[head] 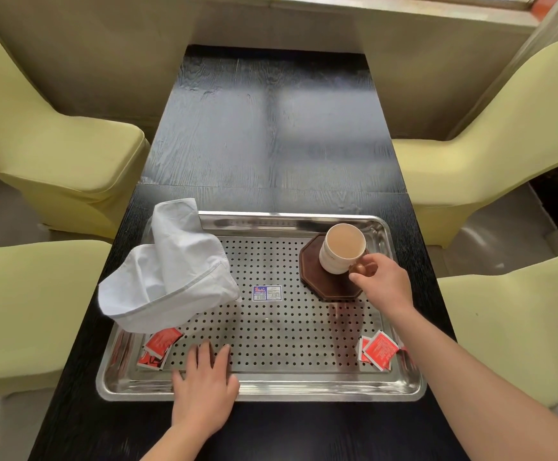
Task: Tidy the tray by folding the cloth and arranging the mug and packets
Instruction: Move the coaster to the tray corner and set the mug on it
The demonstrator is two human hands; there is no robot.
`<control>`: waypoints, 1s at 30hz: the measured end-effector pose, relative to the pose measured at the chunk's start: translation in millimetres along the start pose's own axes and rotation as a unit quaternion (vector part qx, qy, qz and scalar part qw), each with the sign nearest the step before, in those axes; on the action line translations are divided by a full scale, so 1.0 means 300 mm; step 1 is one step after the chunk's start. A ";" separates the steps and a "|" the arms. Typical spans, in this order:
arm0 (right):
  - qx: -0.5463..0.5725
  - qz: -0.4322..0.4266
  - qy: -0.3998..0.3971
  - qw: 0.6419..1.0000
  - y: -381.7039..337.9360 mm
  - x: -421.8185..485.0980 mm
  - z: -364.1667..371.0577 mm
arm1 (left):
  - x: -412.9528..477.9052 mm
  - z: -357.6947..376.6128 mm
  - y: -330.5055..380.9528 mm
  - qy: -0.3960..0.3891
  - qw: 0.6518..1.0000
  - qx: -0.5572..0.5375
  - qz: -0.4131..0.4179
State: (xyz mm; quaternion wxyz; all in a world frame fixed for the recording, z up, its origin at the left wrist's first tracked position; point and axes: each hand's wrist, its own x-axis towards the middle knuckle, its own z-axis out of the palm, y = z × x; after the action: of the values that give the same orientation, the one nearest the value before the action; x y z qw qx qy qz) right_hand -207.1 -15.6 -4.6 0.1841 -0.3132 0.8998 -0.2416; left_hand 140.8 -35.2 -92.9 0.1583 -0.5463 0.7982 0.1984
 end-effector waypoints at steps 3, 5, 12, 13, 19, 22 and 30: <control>0.011 -0.011 0.021 1.000 0.011 -0.021 -0.002 | 0.001 -0.016 -0.007 -0.004 1.000 -0.022 0.006; 0.009 -0.021 0.033 0.999 0.015 -0.037 -0.003 | -0.001 -0.028 -0.012 -0.004 0.999 -0.044 0.007; -0.041 -0.125 0.080 0.988 -0.010 -0.095 -0.006 | -0.025 -0.084 -0.023 0.049 0.994 -0.098 0.012; -0.038 -0.127 0.073 0.988 -0.018 -0.103 -0.005 | -0.030 -0.093 -0.023 0.059 0.993 -0.105 0.014; -0.050 -0.143 -0.039 0.988 -0.073 -0.169 0.036 | -0.051 -0.174 -0.028 0.136 0.984 -0.112 0.036; -0.055 -0.146 -0.074 0.985 -0.101 -0.209 0.072 | -0.065 -0.208 -0.050 0.160 0.980 -0.115 0.033; -0.044 -0.156 -0.144 0.976 -0.203 -0.316 0.189 | -0.096 -0.264 -0.166 0.231 0.963 -0.136 0.016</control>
State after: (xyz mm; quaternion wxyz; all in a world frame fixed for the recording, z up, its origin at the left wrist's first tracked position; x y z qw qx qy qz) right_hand -81.3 -13.7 -0.2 0.2577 -0.4894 0.8135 -0.1797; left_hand 194.7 -66.9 -17.5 -0.1096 -0.5806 0.7874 0.1758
